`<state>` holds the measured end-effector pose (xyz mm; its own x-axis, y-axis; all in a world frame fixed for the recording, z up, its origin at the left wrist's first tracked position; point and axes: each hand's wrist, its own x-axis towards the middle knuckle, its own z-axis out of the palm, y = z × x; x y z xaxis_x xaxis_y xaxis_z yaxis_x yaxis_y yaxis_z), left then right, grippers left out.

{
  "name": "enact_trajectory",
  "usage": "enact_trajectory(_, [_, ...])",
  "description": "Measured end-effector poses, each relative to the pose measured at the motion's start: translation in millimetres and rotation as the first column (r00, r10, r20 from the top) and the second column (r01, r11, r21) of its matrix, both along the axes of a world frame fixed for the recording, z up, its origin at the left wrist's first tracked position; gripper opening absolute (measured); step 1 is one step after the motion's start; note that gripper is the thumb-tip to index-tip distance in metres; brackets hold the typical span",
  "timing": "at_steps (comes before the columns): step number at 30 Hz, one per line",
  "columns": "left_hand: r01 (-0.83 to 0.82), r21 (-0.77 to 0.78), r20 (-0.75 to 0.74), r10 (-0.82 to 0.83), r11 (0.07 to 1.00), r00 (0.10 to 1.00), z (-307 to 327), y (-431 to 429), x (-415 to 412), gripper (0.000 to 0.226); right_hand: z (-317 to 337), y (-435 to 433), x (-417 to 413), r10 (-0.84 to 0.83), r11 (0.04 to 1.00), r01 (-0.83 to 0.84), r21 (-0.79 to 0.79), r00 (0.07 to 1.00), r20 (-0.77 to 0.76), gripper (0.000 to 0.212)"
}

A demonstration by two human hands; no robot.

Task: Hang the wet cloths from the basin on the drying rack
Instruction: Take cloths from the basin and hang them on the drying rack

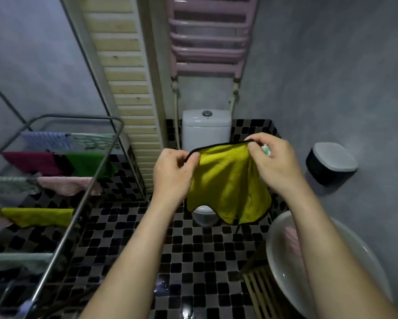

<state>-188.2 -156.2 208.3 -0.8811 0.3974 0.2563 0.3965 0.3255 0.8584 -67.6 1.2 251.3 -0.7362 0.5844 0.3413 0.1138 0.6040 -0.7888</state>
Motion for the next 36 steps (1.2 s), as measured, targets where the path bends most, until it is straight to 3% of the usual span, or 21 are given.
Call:
enact_trajectory(1, [0.012, 0.011, 0.018, -0.013, 1.0, 1.0, -3.8, -15.5, -8.3, 0.035, 1.7, -12.1, -11.0, 0.019, 1.0, -0.019, -0.005, 1.0, 0.001, 0.017])
enact_trajectory(3, [0.093, 0.18, 0.219, -0.132, 0.979, 0.967, -10.6, -34.6, -15.4, 0.043, 2.4, -23.7, -29.3, 0.035, 0.996, -0.034, -0.079, 0.999, 0.0, 0.018])
enact_trajectory(6, [0.098, 0.388, 0.516, -0.304, 0.916, 0.801, -19.8, -67.8, -17.5, 0.048, -9.4, -46.5, -61.1, 0.088, 0.964, -0.077, -0.253, 0.996, 0.033, 0.022])
enact_trajectory(8, [0.163, 0.363, 0.607, -0.365, 0.917, 0.705, -28.7, -88.8, -17.3, 0.054, -20.8, -65.2, -77.7, 0.135, 0.929, -0.107, -0.353, 0.989, 0.054, 0.023])
enact_trajectory(10, [0.302, 0.226, 0.647, -0.374, 0.926, 0.664, -34.3, -109.5, -17.1, 0.054, -29.1, -84.0, -90.9, 0.168, 0.881, -0.137, -0.453, 0.986, 0.027, 0.016])
enact_trajectory(12, [0.34, 0.109, 0.605, -0.334, 0.934, 0.723, -38.9, -126.4, -18.4, 0.032, -31.4, -94.0, -97.1, 0.18, 0.823, -0.14, -0.55, 0.983, 0.019, 0.017])
enact_trajectory(14, [0.244, 0.156, 0.543, -0.289, 0.957, 0.788, -39.9, -144.9, -18.9, 0.018, -30.5, -101.5, -101.9, 0.312, 0.77, -0.218, -0.6, 0.948, 0.056, 0.022])
enact_trajectory(16, [0.157, 0.283, 0.516, -0.288, 0.946, 0.807, -33.8, -154.0, -18.4, 0.02, -27.5, -103.2, -104.7, 0.564, 0.74, -0.409, -0.534, 0.81, 0.16, 0.031])
enact_trajectory(18, [0.142, 0.321, 0.431, -0.278, 0.936, 0.858, -22.4, -156.5, -17.5, 0.015, -20.6, -113.8, -107.8, 0.764, 0.645, -0.645, -0.41, 0.546, 0.345, 0.048])
enact_trajectory(20, [0.161, 0.311, 0.332, -0.265, 0.937, 0.905, -8.6, -154.4, -14.6, 0.016, -19.1, -131.1, -113.0, 0.801, 0.556, -0.763, -0.33, 0.385, 0.459, 0.055])
enact_trajectory(21, [0.159, 0.304, 0.293, -0.251, 0.939, 0.923, -3.0, -153.1, -13.3, 0.017, -20.9, -137.3, -115.8, 0.807, 0.536, -0.787, -0.305, 0.372, 0.459, 0.049])
enact_trajectory(23, [0.066, 0.318, 0.262, -0.155, 0.946, 0.953, 2.9, -159.8, -8.8, 0.02, -23.6, -147.8, -126.2, 0.85, 0.492, -0.806, -0.33, 0.362, 0.382, 0.031])
enact_trajectory(25, [-0.04, 0.32, 0.32, -0.068, 0.947, 0.945, 4.7, -177.7, -1.7, 0.032, -20.1, -157.4, -132.9, 0.901, 0.424, -0.81, -0.406, 0.331, 0.282, 0.026])
enact_trajectory(27, [-0.077, 0.164, 0.396, 0.006, 0.984, 0.918, 4.2, -199.6, 7.8, 0.046, -15.7, -168.8, -137.4, 0.954, 0.295, -0.831, -0.471, 0.228, 0.194, 0.02])
enact_trajectory(30, [0.003, -0.04, 0.483, 0.017, 0.999, 0.875, -3.1, -231.0, 27.0, 0.036, -8.4, -194.2, -138.7, 0.986, 0.15, -0.857, -0.494, 0.091, 0.142, 0.021])
enact_trajectory(32, [-0.059, -0.114, 0.5, 0.109, 0.992, 0.859, -12.7, -252.9, 42.0, 0.032, -12.0, -209.9, -145.3, 0.991, 0.131, -0.826, -0.548, 0.107, 0.075, 0.026])
enact_trajectory(34, [-0.177, -0.082, 0.536, 0.193, 0.981, 0.822, -24.2, -275.1, 61.1, 0.036, -13.3, -227.2, -152.4, 0.987, 0.107, -0.769, -0.63, 0.158, -0.026, 0.031])
enact_trajectory(36, [-0.31, 0.129, 0.61, 0.171, 0.942, 0.774, -34.1, -293.2, 82.9, 0.046, -13.0, -243.4, -153.1, 0.979, 0.069, -0.744, -0.665, 0.179, -0.099, 0.044])
